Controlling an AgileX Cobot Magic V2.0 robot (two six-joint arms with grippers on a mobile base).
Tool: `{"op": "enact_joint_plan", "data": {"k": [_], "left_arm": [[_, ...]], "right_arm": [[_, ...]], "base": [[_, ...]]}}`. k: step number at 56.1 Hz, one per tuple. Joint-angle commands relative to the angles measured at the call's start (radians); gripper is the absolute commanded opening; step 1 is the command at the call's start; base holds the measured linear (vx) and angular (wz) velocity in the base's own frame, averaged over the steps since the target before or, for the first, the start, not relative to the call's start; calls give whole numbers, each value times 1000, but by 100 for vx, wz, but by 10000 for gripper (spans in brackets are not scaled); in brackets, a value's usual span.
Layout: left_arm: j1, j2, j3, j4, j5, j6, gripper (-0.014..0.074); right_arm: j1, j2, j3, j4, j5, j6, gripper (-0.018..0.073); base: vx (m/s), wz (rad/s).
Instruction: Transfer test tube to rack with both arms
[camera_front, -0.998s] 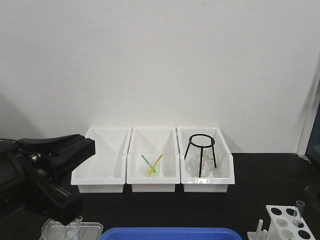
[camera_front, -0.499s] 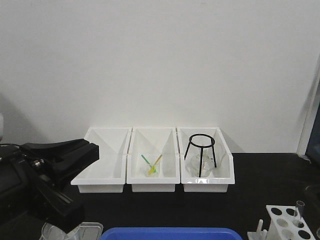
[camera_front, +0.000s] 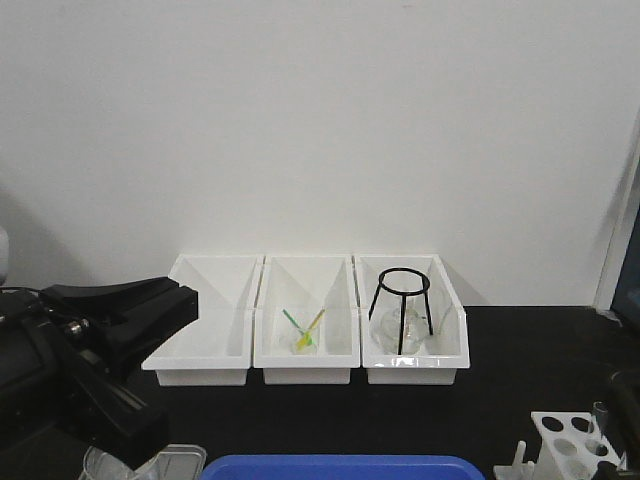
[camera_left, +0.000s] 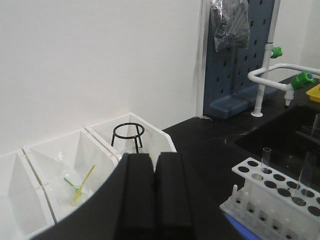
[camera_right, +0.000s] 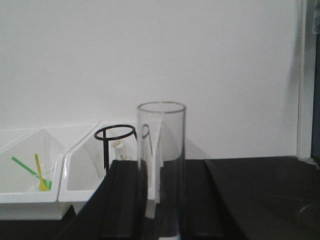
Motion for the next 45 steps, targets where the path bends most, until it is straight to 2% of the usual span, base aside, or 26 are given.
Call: {"op": "enact_joint_plan", "data": {"k": [1,12,45], "left_arm": [[-6,-15,-29,3,-35,2,-6],[-6,-14,-29,3,-33,2,-6],[-6,-14,-29,3,-35,2,-6]], "right_arm": [[-6,-23,-50,0,-211,-19,-8],[-6,-23,-93,-19,-211,50,-8],[-6,133,-98,-39,-211,-31,-8]], "base": [[0,0],[0,0],[0,0]]}}
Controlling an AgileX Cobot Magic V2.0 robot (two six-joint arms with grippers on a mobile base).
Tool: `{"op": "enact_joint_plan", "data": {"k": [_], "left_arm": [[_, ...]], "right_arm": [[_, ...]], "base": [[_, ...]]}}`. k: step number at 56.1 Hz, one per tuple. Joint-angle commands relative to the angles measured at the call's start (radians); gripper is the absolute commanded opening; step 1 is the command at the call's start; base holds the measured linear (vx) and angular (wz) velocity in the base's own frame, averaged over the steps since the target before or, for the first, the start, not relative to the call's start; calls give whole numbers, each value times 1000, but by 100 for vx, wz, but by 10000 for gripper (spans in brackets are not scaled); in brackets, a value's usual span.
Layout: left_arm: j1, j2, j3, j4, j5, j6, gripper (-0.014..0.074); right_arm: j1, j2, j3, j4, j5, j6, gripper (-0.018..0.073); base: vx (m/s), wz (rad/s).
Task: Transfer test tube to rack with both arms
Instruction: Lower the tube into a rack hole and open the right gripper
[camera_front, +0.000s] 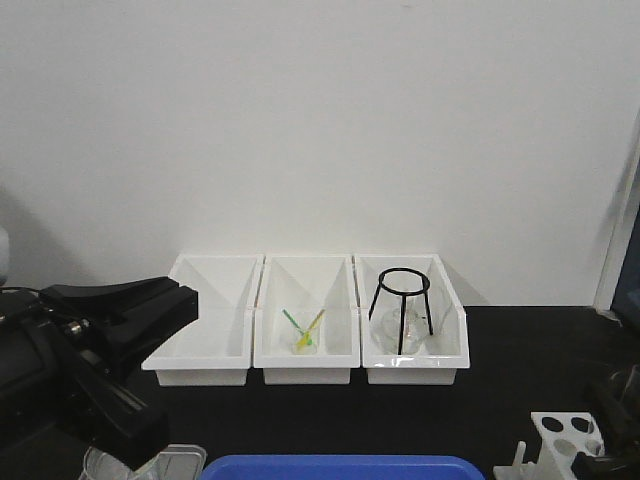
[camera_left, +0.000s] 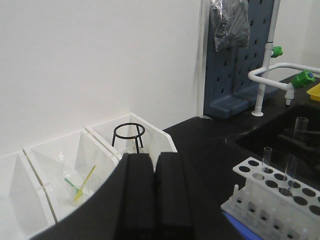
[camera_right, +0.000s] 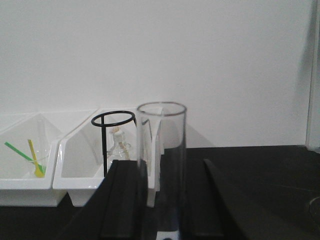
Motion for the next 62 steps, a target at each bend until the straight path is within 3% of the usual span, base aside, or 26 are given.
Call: {"op": "enact_joint_plan", "data": {"k": [1,21,28,38,51,56,62], "left_arm": [[-6,-14,-29,0,-34,0,-6],[-6,-14,-29,0,-53,-1,-6],[-6,-14,-29,0,-54,-1,-6],[-6,-14,-29,0,-54,-1,-6],[-6,-14,-29,0,-54,-2,-6],[-6,-14,-29,0,-54,-2,-6],[-6,-14,-29,-1,-53,-2,-6]], "right_arm": [[-6,-3,-27,-14,-206,-17,-8],[-6,104,-23,-59,-206,-17,-3],[-6,124,-20,-55,-205,-17,36],[-6,124,-20,-55,-205,-16,199],[-6,102,-20,-55,-206,-5,535],[-6,37,-20,-68,-205,20,590],[-6,-81,-20,-83,-176,91,576]], "base": [[0,0],[0,0],[0,0],[0,0],[0,0],[0,0],[0,0]]}}
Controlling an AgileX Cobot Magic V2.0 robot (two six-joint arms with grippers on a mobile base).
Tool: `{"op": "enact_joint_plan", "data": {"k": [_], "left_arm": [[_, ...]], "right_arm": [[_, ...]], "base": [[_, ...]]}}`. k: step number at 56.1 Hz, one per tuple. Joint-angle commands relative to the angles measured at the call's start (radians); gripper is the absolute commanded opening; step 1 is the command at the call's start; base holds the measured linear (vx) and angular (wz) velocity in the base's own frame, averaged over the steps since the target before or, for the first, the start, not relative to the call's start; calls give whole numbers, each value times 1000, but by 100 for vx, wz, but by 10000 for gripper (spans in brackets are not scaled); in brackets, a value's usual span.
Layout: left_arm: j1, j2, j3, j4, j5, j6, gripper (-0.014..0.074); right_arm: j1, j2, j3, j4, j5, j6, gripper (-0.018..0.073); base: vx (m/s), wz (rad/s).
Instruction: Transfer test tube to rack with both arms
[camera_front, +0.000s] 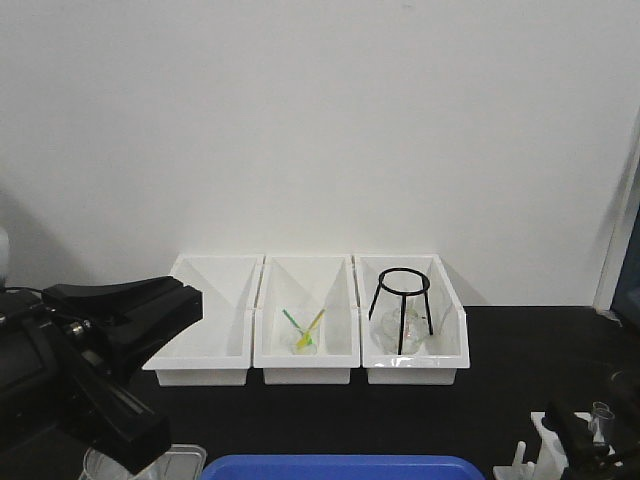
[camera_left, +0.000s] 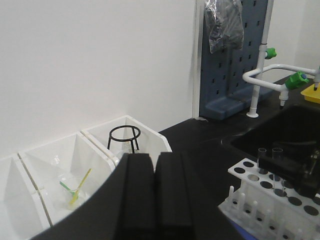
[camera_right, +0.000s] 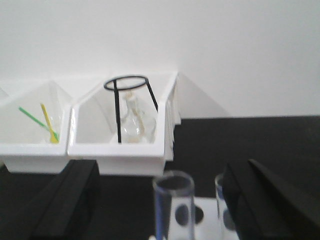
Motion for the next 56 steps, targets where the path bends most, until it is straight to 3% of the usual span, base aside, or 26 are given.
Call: {"op": "enact_joint_plan", "data": {"k": [1,10,16,22,33,56], "left_arm": [[-6,-14,-29,-3,-35,-2,-6],[-6,-14,-29,-9,-34,-2,-6],[-6,-14,-29,-9,-23,-2,-6],[-6,-14,-29,-9,-23,-2,-6],[-6,-14,-29,-9,-23,-2,-6],[-6,-14,-29,-9,-26,-2,-6]], "right_arm": [[-6,-122,-20,-14,-174,53,568],[-6,-407,-21,-95,36,193,440],[-6,-611,-21,-195,263,313,244],[-6,-797,-21,-291,514,436,-15],[-6,-957,-21,-324,728,467,-11],[-6,-979,-20,-325,751,468,-11]], "base": [[0,0],[0,0],[0,0],[0,0],[0,0],[0,0]]}}
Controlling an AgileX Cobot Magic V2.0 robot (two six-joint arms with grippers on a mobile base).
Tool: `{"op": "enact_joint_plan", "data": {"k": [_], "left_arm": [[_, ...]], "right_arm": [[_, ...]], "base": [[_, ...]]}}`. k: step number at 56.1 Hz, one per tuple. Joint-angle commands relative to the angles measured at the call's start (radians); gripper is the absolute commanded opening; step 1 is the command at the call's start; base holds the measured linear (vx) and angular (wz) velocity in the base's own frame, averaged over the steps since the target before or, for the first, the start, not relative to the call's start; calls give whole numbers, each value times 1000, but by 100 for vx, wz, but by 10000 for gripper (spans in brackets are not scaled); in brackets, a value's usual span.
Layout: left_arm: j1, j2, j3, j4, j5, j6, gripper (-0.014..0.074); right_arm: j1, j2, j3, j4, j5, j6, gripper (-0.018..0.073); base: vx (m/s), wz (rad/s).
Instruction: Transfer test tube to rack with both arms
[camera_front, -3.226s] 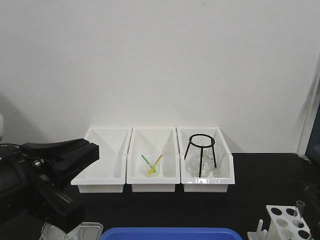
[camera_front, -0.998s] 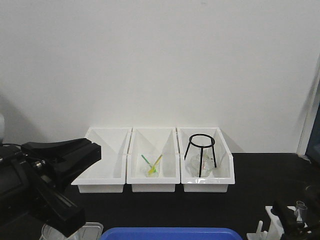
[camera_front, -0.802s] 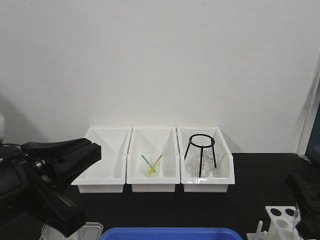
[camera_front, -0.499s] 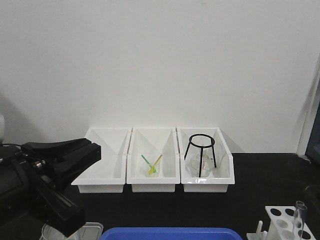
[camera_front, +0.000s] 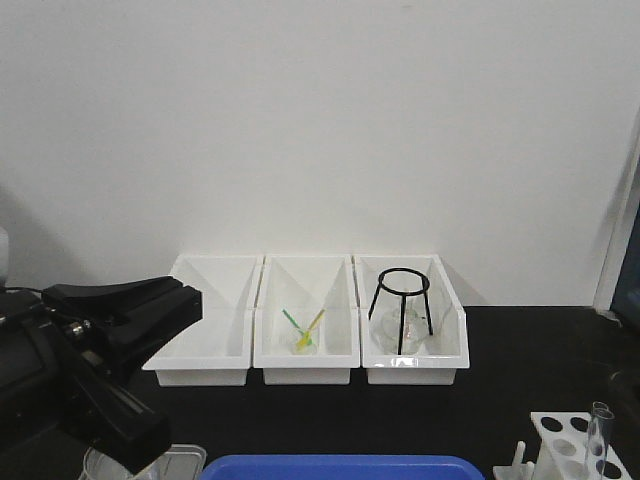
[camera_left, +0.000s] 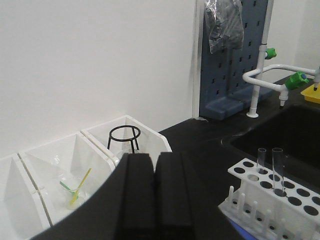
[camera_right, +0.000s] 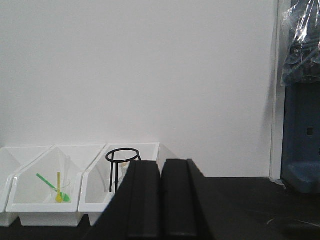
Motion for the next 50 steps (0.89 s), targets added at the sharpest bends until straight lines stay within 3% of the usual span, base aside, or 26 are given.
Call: {"op": "enact_joint_plan", "data": {"k": [1,11,15,20,23,26,30,33,37,50], "left_arm": [[-6,-14,-29,-9,-26,-2,-6],[-6,-14,-29,-18,-30,-3,-6],[-6,-14,-29,-121,-32,33,-6],[-6,-10,-29,-387,-17,339,-6],[-6,-10,-29,-618,0,614,-6],[-4,-10,-29,-811,0,832,-6],[-4,-10,-29,-1015,0,1049,-6],[-4,-10,-29,-1106,0,1156,-6],[-4,-10,-29,-1157,-8,1207,-6],[-4,-10,-29,-1157,-6,1213,-6]], "right_arm": [[-6,1,-28,6,-57,-2,-11],[-6,1,-28,6,-56,-3,-12],[-6,1,-28,6,-56,-3,-11],[-6,1,-28,6,-56,-3,-11],[-6,1,-28,6,-56,-3,-11],[-6,1,-28,6,-56,-3,-11],[-6,1,-28,6,-56,-3,-11],[-6,1,-28,6,-56,-3,-11],[-6,1,-28,6,-56,-3,-11],[-6,1,-28,6,-56,-3,-11]], "base": [[0,0],[0,0],[0,0],[0,0],[0,0],[0,0],[0,0],[0,0],[0,0],[0,0]]}}
